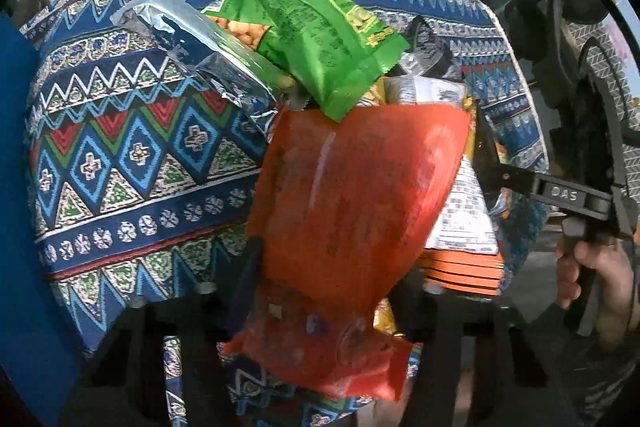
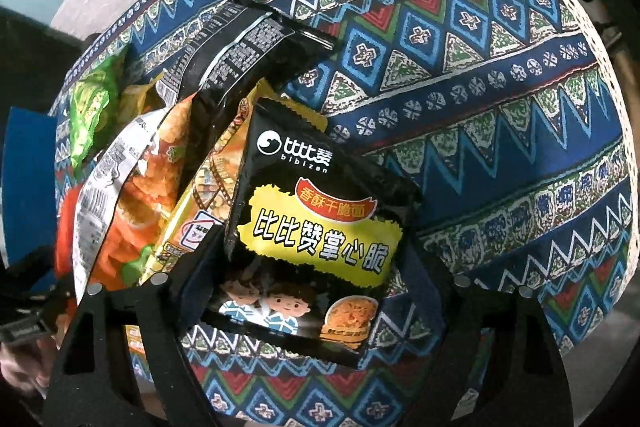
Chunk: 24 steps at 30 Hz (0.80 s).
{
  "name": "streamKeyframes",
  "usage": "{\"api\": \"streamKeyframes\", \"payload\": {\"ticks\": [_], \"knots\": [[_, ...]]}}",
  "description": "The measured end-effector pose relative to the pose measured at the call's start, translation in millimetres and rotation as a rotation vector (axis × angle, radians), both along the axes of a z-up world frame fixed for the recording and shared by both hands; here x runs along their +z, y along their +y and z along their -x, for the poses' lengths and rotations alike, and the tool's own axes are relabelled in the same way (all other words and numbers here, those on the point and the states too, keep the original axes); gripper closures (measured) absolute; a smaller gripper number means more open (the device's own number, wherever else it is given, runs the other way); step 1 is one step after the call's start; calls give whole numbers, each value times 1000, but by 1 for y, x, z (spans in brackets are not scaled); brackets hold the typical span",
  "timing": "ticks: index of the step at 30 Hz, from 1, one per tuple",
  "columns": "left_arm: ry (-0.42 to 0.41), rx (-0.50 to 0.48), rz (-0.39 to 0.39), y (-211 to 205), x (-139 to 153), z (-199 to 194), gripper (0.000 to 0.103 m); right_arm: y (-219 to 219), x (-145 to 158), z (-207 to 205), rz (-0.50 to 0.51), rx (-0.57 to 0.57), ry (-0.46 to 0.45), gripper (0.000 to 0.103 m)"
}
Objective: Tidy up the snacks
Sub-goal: 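Grasp the red bag with the left tool while the right grasps the black noodle bag, then lift and carry both bags over the cardboard box with both tools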
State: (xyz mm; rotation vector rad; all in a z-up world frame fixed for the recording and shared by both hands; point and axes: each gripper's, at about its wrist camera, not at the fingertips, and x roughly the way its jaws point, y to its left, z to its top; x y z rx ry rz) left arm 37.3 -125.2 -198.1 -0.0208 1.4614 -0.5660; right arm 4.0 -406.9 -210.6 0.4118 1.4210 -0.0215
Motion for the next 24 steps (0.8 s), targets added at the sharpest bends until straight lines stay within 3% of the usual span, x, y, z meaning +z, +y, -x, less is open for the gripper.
{"api": "streamKeyframes", "payload": {"ticks": [1,5,8,15,24], "knots": [[-6,-1,-4,0,2,1,57,-3,1,2,-10,3,-6,36],[-38,-13,-22,-2,8,5,70,-6,8,1,3,22,-30,37],[-64,-9,-32,-1,14,8,74,-2,20,1,36,41,-60,38],[-118,-26,-45,5,29,17,76,17,49,-3,133,107,-139,38],[-214,-26,-37,11,59,30,78,38,75,-7,158,146,-215,38]]}}
